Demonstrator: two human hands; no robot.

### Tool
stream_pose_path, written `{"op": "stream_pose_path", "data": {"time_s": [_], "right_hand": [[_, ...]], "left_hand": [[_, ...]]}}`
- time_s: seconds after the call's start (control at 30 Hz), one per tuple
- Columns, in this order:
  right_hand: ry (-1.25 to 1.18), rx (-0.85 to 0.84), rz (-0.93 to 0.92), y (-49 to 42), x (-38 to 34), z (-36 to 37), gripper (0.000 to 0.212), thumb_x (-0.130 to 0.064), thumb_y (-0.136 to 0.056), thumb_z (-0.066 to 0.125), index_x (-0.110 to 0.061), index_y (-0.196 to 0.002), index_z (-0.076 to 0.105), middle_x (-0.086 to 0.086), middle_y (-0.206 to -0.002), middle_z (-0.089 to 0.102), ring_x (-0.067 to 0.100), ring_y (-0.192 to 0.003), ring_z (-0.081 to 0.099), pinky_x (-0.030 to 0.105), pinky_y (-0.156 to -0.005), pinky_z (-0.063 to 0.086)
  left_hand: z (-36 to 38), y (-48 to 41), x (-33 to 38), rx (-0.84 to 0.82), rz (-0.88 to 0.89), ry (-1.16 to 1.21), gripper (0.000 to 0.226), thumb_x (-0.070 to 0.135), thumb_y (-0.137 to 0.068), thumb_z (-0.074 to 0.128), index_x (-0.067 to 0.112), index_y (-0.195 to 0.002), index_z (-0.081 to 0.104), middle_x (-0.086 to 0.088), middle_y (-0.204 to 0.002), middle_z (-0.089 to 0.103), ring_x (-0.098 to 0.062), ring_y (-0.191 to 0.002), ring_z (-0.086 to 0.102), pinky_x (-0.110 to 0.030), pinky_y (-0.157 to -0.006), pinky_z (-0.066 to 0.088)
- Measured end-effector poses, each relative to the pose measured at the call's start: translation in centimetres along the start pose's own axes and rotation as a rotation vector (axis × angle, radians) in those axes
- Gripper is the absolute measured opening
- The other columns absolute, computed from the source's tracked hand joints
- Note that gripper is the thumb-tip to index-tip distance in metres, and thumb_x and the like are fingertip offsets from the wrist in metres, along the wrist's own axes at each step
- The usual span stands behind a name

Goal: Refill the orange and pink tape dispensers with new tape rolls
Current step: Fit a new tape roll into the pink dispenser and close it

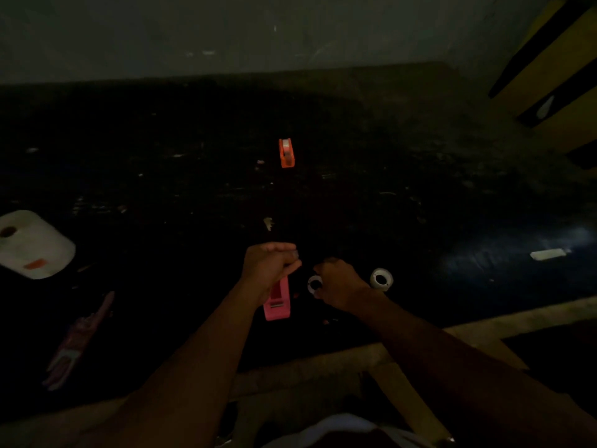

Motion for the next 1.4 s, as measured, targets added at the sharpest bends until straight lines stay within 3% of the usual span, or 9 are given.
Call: {"op": "stream_pose_path", "data": {"time_s": [0.23, 0.4, 0.53, 0.7, 0.87, 0.97, 1.07, 1.23, 1.4], "right_hand": [[0.051, 0.053, 0.108, 1.8, 5.4, -5.1, 0.043, -0.018, -0.082, 0.059, -0.013, -0.125, 0.054, 0.015, -0.128, 0.049, 0.036, -0.119, 0.049, 0.044, -0.097, 0.047], [0.084, -0.136, 0.209, 3.4, 10.7, -2.7, 0.064, -0.025, -0.081, 0.062, -0.021, -0.140, 0.037, 0.017, -0.136, 0.036, 0.042, -0.125, 0.040, 0.050, -0.103, 0.041], [0.036, -0.110, 0.199, 3.8, 11.3, -1.5, 0.055, -0.017, -0.086, 0.059, -0.017, -0.138, 0.040, 0.019, -0.134, 0.041, 0.040, -0.121, 0.046, 0.044, -0.104, 0.041], [-0.177, 0.001, 0.188, 3.2, 11.1, -2.8, 0.047, -0.017, -0.085, 0.063, -0.017, -0.130, 0.050, 0.015, -0.131, 0.052, 0.035, -0.118, 0.053, 0.038, -0.098, 0.046], [-0.685, 0.115, 0.166, 2.0, 9.4, -5.4, 0.044, -0.014, -0.075, 0.076, -0.017, -0.116, 0.059, 0.003, -0.101, 0.065, 0.020, -0.100, 0.063, 0.035, -0.095, 0.050], [-0.845, 0.140, 0.170, 1.3, 8.4, -5.5, 0.052, -0.009, -0.067, 0.080, -0.016, -0.114, 0.060, 0.011, -0.109, 0.068, 0.025, -0.102, 0.065, 0.044, -0.094, 0.053], [-1.032, 0.089, 0.154, 1.1, 6.8, -4.8, 0.045, 0.002, -0.073, 0.075, -0.013, -0.112, 0.060, 0.018, -0.113, 0.067, 0.028, -0.103, 0.065, 0.046, -0.095, 0.053], [-1.149, 0.007, 0.075, 1.1, 4.3, -4.5, 0.043, 0.009, -0.075, 0.071, -0.011, -0.112, 0.059, 0.016, -0.110, 0.065, 0.017, -0.091, 0.064, 0.024, -0.074, 0.057], [-1.067, 0.016, 0.002, 1.0, 2.1, -4.7, 0.048, 0.009, -0.074, 0.072, -0.004, -0.118, 0.058, 0.018, -0.114, 0.065, 0.016, -0.096, 0.063, 0.020, -0.076, 0.055]], "left_hand": [[3.3, -0.8, -0.5, -0.057, -0.010, -0.040, 0.014, -0.008, -0.085, 0.063, 0.005, -0.088, 0.067, -0.013, -0.095, 0.066, -0.017, -0.087, 0.065, -0.020, -0.069, 0.060], [6.7, -1.0, -2.1, -0.126, -0.032, -0.084, 0.013, -0.007, -0.085, 0.063, 0.006, -0.085, 0.067, -0.014, -0.096, 0.066, -0.018, -0.087, 0.065, -0.021, -0.070, 0.059], [8.4, -0.8, -2.8, -0.160, -0.027, -0.148, 0.014, -0.005, -0.086, 0.064, 0.008, -0.089, 0.067, -0.012, -0.095, 0.067, -0.016, -0.085, 0.065, -0.026, -0.077, 0.058], [8.6, -1.0, -2.8, -0.137, -0.046, -0.135, 0.012, -0.007, -0.086, 0.062, 0.004, -0.088, 0.067, -0.012, -0.091, 0.066, -0.018, -0.085, 0.064, -0.026, -0.081, 0.056], [7.7, -1.4, -2.1, -0.096, -0.016, -0.117, 0.015, -0.007, -0.086, 0.063, -0.002, -0.100, 0.066, -0.011, -0.088, 0.068, -0.018, -0.083, 0.065, -0.028, -0.083, 0.055], [6.7, -1.3, -1.7, -0.059, -0.003, -0.148, 0.023, -0.006, -0.085, 0.065, -0.001, -0.107, 0.066, -0.011, -0.088, 0.068, -0.018, -0.080, 0.065, -0.026, -0.077, 0.055], [6.0, -1.2, -1.6, -0.066, -0.010, -0.139, 0.027, -0.009, -0.087, 0.061, -0.004, -0.113, 0.064, -0.011, -0.086, 0.066, -0.018, -0.077, 0.064, -0.019, -0.069, 0.056], [4.3, -0.7, -1.2, -0.037, -0.008, -0.095, 0.031, -0.009, -0.086, 0.062, -0.008, -0.117, 0.061, -0.013, -0.085, 0.066, -0.018, -0.075, 0.064, -0.015, -0.063, 0.057], [2.4, -0.1, -1.1, -0.051, -0.026, -0.046, 0.030, -0.008, -0.089, 0.058, -0.010, -0.119, 0.060, -0.011, -0.088, 0.067, -0.017, -0.079, 0.065, -0.016, -0.066, 0.057]]}}
Point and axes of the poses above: each hand's wrist, its own y-axis away from the middle knuckle, its own z-axis out of the palm, x = y × z, the point moved 10 cm from there along -y, towards the middle knuckle
